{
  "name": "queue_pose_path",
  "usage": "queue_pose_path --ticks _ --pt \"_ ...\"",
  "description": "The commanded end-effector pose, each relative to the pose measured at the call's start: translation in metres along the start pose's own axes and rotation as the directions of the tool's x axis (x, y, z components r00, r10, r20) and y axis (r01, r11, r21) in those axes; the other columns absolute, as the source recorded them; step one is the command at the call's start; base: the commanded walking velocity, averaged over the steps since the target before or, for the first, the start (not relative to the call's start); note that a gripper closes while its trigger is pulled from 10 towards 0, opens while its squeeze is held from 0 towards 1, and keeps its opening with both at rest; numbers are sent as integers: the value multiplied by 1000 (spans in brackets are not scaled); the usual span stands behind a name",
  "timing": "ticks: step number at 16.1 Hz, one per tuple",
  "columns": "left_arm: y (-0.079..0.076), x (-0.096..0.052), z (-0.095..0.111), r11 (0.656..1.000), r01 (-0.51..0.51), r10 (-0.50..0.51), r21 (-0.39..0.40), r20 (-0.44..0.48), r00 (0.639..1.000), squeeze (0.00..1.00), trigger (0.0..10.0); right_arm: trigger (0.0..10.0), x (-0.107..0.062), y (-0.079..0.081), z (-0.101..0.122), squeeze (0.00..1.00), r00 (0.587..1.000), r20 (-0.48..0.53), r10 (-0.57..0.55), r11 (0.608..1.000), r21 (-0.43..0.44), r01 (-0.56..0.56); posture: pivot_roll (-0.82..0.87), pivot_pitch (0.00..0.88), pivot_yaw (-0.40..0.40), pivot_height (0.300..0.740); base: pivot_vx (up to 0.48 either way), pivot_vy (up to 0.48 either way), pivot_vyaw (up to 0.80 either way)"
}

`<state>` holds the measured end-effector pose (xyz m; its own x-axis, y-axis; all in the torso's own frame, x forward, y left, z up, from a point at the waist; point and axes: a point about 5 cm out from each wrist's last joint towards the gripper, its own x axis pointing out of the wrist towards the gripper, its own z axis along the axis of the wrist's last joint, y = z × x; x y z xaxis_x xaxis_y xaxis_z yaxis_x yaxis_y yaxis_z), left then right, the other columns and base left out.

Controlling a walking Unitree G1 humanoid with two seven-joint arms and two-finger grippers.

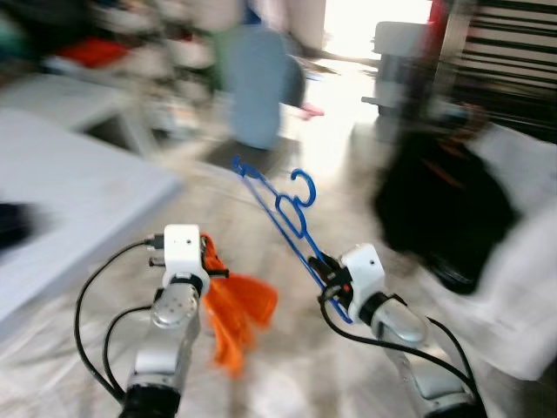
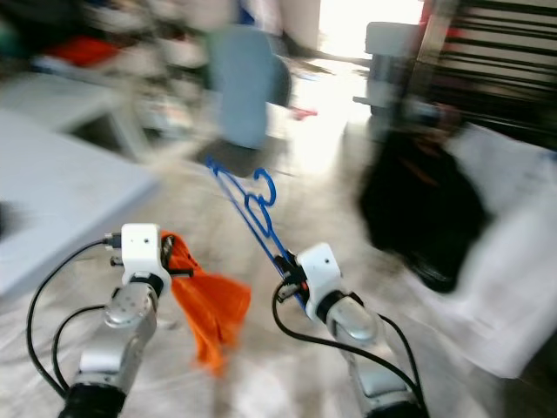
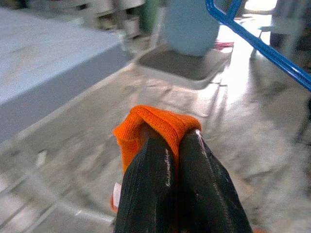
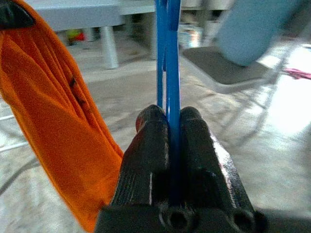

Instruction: Hang hanger

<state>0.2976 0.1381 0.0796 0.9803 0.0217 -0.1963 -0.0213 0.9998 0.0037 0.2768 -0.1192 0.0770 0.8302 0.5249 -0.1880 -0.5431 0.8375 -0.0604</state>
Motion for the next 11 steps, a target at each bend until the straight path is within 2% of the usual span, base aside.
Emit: queue_pose_path --ticks 1,11 --pt "-3 0 3 1000 3 -3 17 17 1000 0 10000 10000 -3 -5 0 0 1000 2 -17 1000 -2 17 -161 0 36 740 0 0 0" --pt "-2 2 4 999 -20 20 38 18 1000 0 10000 10000 -2 -7 -1 0 1000 -8 -27 1000 4 27 -163 0 37 740 0 0 0"
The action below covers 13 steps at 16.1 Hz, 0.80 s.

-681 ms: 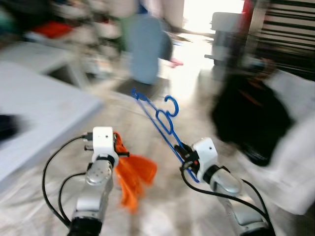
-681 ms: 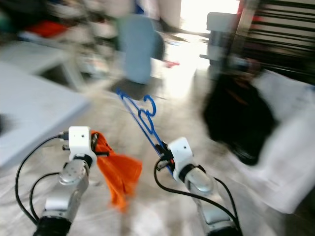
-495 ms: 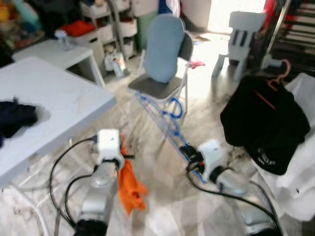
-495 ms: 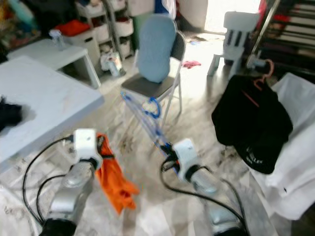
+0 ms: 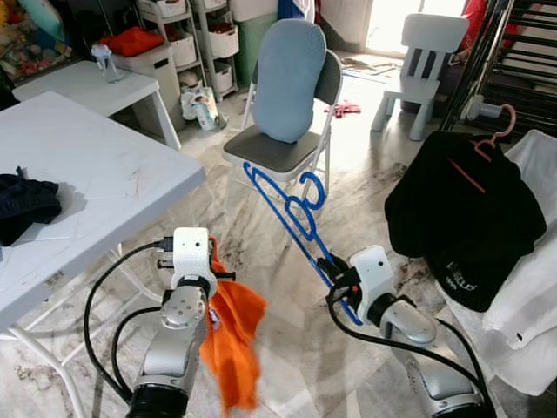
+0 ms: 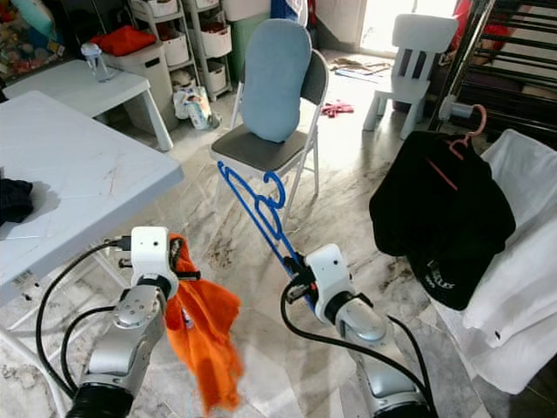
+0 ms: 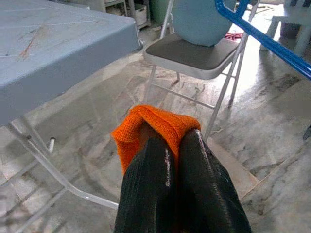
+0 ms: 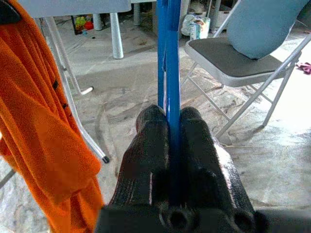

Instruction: Hang hanger

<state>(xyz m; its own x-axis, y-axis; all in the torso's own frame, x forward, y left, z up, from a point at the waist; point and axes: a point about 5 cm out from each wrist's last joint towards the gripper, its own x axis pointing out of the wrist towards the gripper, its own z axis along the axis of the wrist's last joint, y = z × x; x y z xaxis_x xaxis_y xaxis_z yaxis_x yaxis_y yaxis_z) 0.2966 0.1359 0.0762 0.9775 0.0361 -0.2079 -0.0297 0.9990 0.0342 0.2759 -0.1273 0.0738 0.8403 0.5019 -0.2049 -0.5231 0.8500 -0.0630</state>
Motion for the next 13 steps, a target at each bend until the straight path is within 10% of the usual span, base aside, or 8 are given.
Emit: queue_pose_path --ticks 1,13 --pt "1 3 8 1000 -8 8 9 31 999 0 10000 10000 2 -1 4 0 1000 11 -2 1000 3 2 -163 0 38 740 0 0 0" --pt "-1 5 10 1000 -9 9 3 51 999 0 10000 10000 3 0 4 0 1000 15 0 1000 2 0 -165 0 36 740 0 0 0"
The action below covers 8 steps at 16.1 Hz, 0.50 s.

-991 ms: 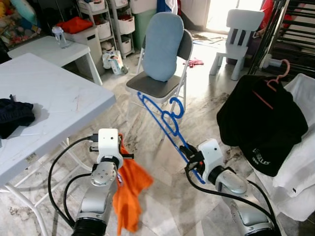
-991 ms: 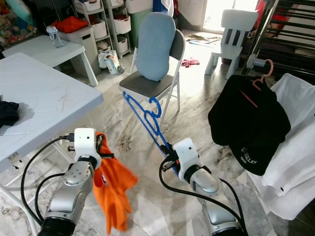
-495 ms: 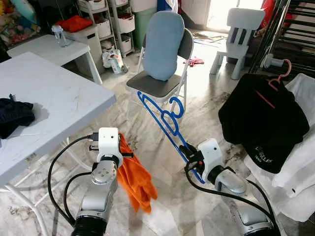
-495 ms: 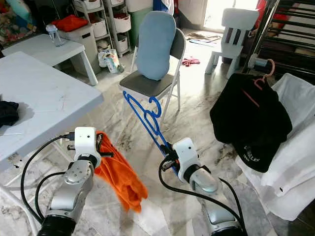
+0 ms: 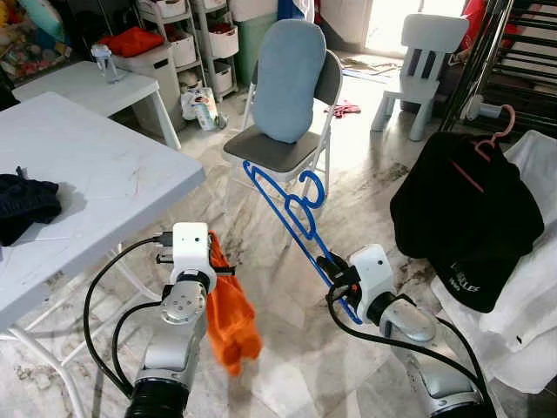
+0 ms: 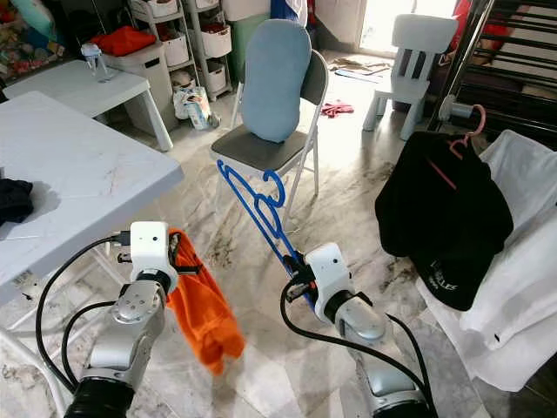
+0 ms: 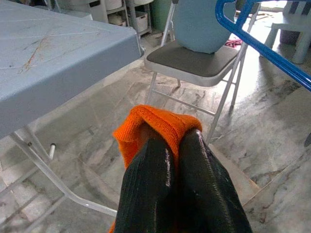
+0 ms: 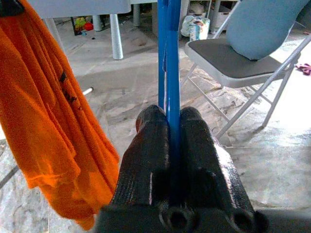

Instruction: Hang hanger

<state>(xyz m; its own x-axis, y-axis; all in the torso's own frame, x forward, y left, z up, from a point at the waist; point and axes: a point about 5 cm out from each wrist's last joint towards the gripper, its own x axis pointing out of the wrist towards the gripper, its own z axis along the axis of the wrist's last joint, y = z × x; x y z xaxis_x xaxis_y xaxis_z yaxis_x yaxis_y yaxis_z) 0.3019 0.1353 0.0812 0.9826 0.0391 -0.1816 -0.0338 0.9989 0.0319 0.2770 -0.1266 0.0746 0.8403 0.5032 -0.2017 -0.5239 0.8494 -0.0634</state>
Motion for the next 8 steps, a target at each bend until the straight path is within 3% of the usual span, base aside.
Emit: queue_pose_path --ticks 1,8 --pt "-2 1 4 1000 -2 2 5 24 1000 0 10000 10000 2 1 2 0 1000 11 3 1000 1 -3 -165 0 34 740 0 0 0" --pt "-2 1 2 1000 0 0 2 18 1000 0 10000 10000 4 0 4 0 1000 11 9 1000 -7 -9 -164 0 29 740 -273 0 0"
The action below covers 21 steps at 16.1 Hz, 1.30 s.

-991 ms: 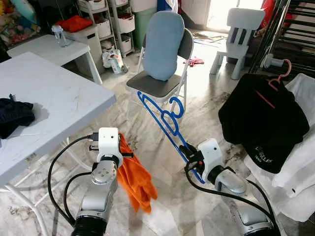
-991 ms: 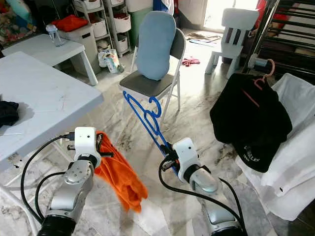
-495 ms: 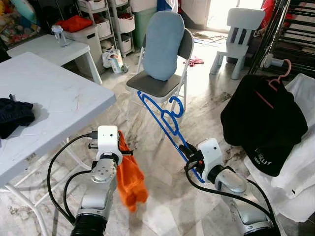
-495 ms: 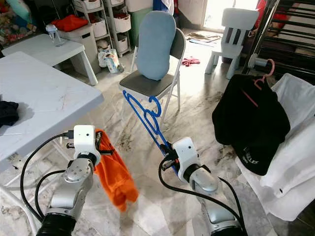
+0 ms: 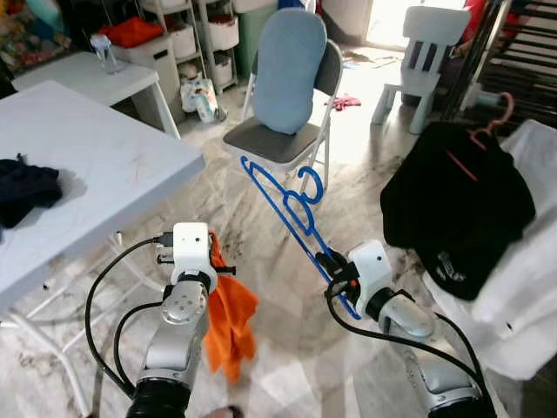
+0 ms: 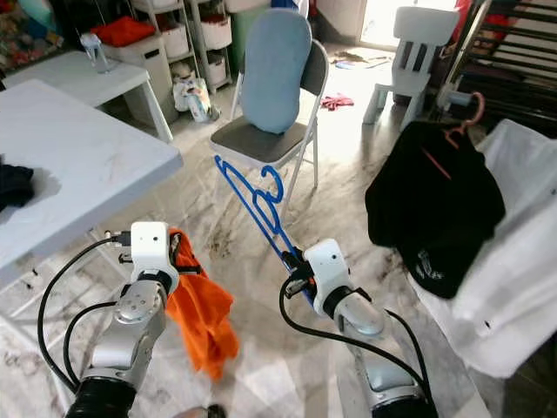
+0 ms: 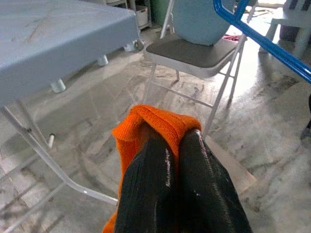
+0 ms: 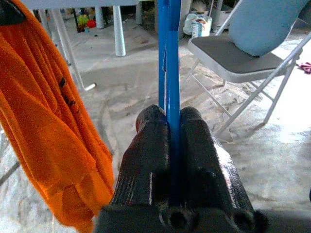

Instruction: Hang hanger

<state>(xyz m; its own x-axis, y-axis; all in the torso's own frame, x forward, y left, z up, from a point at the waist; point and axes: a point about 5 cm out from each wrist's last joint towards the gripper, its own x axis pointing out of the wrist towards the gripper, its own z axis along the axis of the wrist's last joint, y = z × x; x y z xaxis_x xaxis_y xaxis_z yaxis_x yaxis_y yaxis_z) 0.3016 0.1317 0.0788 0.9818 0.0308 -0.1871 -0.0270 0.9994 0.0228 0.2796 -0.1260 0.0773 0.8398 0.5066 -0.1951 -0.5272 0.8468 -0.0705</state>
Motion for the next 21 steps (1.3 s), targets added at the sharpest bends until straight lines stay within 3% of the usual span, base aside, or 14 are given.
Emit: queue_pose_path --ticks 1,21 --pt "1 1 5 1000 -8 8 8 25 1000 0 10000 10000 2 2 1 0 1000 4 8 1000 1 -8 -164 0 29 740 0 0 0" --pt "-4 2 4 999 20 -19 -45 15 1000 0 10000 10000 3 0 1 0 1000 -2 -8 1000 22 8 -169 0 27 740 0 0 -39"
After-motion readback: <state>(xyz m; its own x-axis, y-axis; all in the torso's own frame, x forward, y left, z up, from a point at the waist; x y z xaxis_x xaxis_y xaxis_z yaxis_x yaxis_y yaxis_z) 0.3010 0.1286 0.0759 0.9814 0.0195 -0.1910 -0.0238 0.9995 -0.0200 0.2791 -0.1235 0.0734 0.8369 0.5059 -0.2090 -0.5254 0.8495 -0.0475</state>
